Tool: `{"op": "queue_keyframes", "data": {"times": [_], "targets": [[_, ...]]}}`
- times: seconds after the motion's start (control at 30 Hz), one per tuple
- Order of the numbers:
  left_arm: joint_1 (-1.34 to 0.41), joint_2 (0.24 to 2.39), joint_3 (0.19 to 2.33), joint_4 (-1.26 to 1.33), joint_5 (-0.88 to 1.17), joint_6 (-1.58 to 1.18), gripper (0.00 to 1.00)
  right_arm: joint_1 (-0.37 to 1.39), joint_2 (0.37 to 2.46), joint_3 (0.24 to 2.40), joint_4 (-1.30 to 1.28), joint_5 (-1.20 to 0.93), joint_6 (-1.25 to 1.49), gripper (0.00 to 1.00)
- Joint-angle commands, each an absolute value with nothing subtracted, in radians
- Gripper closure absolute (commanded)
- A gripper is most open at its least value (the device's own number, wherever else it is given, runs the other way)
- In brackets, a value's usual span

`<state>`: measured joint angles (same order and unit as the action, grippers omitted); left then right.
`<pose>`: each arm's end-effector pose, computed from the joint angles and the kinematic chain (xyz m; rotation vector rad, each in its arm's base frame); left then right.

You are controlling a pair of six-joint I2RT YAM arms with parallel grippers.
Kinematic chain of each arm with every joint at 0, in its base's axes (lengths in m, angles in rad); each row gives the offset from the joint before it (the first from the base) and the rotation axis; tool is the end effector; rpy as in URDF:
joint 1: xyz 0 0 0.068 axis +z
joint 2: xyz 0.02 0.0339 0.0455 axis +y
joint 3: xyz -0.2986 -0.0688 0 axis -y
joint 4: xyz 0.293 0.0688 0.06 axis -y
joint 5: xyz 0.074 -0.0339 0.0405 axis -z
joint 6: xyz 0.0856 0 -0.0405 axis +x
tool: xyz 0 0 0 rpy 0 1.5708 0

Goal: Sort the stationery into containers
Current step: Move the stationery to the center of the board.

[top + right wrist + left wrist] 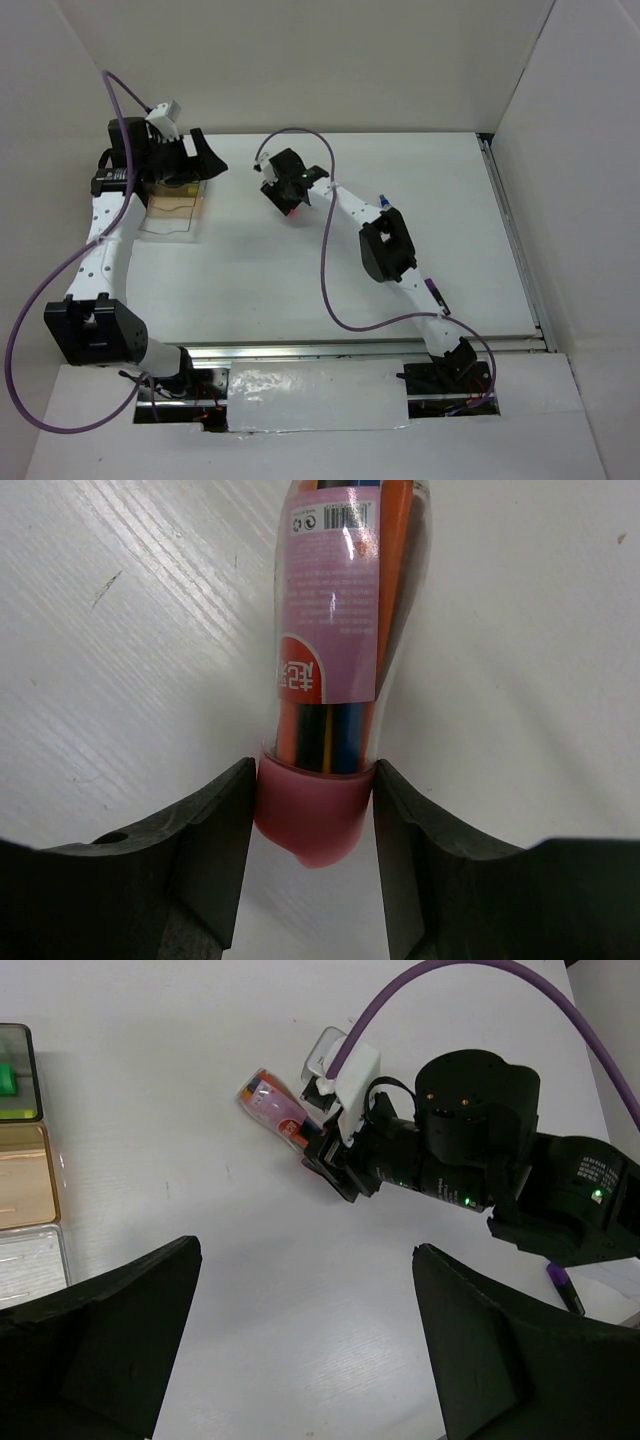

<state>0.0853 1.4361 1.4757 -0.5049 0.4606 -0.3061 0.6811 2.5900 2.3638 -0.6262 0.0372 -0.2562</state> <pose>0.4067 -0.0034 0.4133 -0.1060 2.0339 -0.6067 0.5290 0.4246 0.1426 -1.0815 2.1737 0.1481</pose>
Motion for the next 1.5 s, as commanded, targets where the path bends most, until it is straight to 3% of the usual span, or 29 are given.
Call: {"op": "queue_keyframes", "data": {"times": [0.0, 0.1, 0.23, 0.37, 0.53, 0.7, 0.8, 0.9, 1.1, 1.13, 1.47], "targets": [[0.101, 1.416, 1.497, -0.509, 0.523, -0.267, 0.01, 0.672, 2.559, 2.346, -0.764, -0.049, -0.264, 0.84], [0.120, 1.378, 1.448, -0.473, 0.685, -0.145, 0.01, 0.683, 2.485, 2.231, -0.808, -0.098, -0.334, 0.96], [0.130, 1.293, 1.343, -0.471, 0.801, 0.162, 0.01, 0.727, 2.309, 1.860, -0.732, -0.169, -0.461, 0.97], [0.210, 1.212, 1.194, -0.402, 0.937, 0.343, 0.03, 0.788, 2.156, 1.631, -0.715, -0.202, -0.548, 0.96], [0.268, 1.164, 1.134, -0.446, 1.044, 0.484, 0.03, 0.879, 2.054, 1.474, -0.649, -0.134, -0.621, 0.94], [0.262, 1.209, 1.212, -0.823, 1.083, 0.878, 0.04, 0.888, 2.089, 1.502, -0.652, -0.092, -0.615, 0.93], [0.265, 1.213, 1.213, -0.957, 1.075, 1.043, 0.04, 0.887, 2.109, 1.522, -0.641, -0.058, -0.585, 0.84], [0.279, 1.192, 1.184, -0.982, 1.071, 1.095, 0.04, 0.885, 2.114, 1.540, -0.650, -0.041, -0.555, 0.54], [0.298, 1.164, 1.152, -0.989, 1.109, 1.117, 0.02, 0.887, 2.054, 1.523, -0.646, -0.058, -0.523, 0.35], [0.296, 1.166, 1.154, -0.997, 1.112, 1.127, 0.02, 0.885, 2.046, 1.528, -0.655, -0.063, -0.512, 0.25], [0.258, 1.221, 1.172, -0.878, 1.085, 1.080, 0.02, 0.767, 1.817, 1.534, -0.641, -0.173, -0.396, 0.18]]}}
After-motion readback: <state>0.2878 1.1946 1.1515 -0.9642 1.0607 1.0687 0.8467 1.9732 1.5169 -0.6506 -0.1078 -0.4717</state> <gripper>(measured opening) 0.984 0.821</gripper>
